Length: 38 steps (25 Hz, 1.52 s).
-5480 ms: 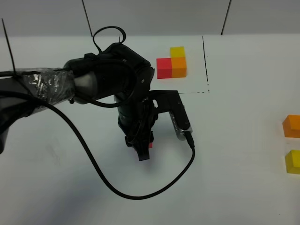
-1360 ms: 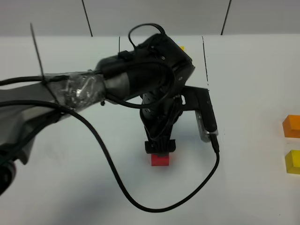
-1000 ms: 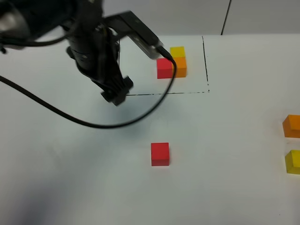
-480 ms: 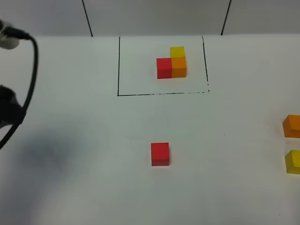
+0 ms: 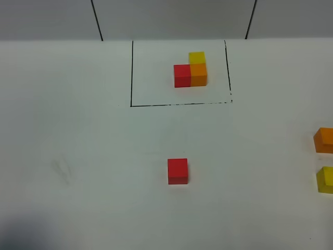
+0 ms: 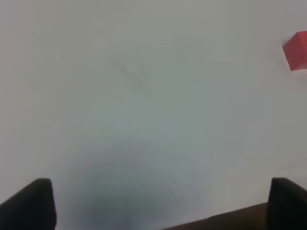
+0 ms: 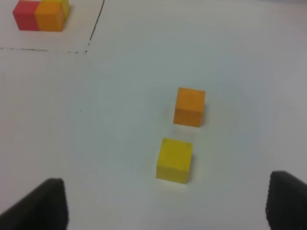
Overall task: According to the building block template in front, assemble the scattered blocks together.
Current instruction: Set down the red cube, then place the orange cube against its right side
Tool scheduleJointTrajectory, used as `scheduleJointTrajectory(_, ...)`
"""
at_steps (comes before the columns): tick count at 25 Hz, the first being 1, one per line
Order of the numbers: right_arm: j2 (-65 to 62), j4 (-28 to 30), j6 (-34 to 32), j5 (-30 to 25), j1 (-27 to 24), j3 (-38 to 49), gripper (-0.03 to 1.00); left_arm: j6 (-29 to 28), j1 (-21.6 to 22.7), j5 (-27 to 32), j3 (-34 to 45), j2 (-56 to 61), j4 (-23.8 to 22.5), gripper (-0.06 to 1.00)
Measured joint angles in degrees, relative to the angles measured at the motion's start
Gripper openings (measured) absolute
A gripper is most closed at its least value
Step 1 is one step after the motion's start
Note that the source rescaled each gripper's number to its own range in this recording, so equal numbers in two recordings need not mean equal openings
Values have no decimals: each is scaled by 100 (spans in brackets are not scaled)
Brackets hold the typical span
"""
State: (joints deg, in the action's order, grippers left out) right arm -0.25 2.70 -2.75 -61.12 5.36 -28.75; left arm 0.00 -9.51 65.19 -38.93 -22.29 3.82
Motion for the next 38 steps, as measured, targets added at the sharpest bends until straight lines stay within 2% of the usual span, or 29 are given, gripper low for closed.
scheduleJointTrajectory(8,0,0,0,0,0,0,70,328,0,-256,748,1895,-13,88)
scheduleJointTrajectory(17,-5,0,0,0,0,0,70,651,0,-314,981,2261,58,79)
scheduleJointTrajectory(20,-17,0,0,0,0,0,70,651,0,-314,981,2261,63,72)
scheduleJointTrajectory(25,-17,0,0,0,0,0,70,651,5,-314,981,2261,64,55)
scheduleJointTrajectory(29,-17,0,0,0,0,0,70,651,263,-314,981,2261,64,43)
scheduleJointTrajectory(38,-17,0,0,0,0,0,70,651,344,-314,981,2261,283,24)
